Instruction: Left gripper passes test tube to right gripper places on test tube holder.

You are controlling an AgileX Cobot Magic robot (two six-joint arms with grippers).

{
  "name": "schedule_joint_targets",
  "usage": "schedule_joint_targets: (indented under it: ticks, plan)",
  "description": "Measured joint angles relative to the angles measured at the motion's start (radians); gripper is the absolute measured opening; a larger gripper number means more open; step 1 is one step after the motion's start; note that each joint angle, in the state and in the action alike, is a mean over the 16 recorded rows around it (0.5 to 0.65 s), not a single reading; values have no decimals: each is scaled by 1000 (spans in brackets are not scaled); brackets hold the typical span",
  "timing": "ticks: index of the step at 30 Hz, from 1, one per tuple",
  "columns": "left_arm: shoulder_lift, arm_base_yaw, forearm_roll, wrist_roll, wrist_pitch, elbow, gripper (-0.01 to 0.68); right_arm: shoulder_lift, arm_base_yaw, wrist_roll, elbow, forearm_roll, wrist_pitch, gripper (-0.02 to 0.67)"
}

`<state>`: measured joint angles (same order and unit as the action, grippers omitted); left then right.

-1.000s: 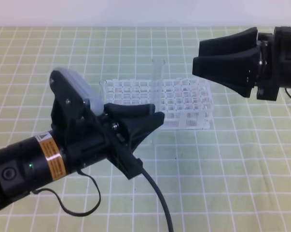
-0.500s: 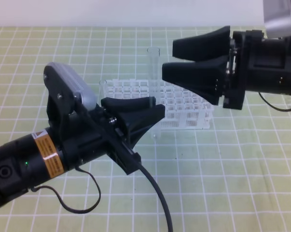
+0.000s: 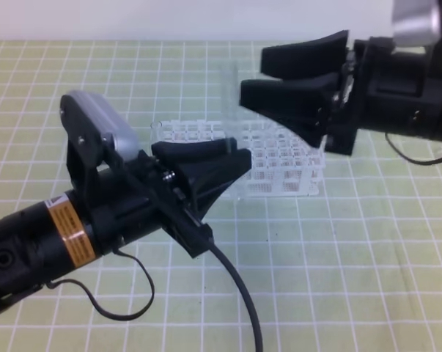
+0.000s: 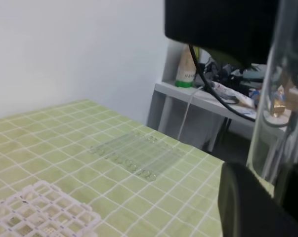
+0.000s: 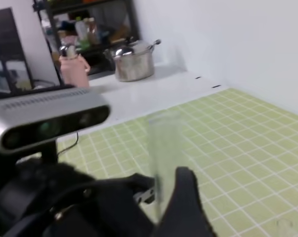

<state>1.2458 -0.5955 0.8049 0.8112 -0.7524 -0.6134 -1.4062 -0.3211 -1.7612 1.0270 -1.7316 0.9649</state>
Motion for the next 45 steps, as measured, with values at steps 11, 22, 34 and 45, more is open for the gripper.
schedule_joint_targets:
  ticks: [11, 22, 34, 45]
  plan:
    - [-1, 0, -16, -31, 23, 0, 10, -4, -58, -27, 0, -3, -49, 483]
    - [0, 0, -10, -93, 51, 0, 29, -5, -65, -24, 0, -1, -60, 486]
    - [0, 1, -8, -104, 39, 0, 23, -4, -67, -46, 1, -2, -97, 557]
    - [0, 1, -7, -110, 32, 0, 35, -26, -112, -64, 27, -4, -143, 603]
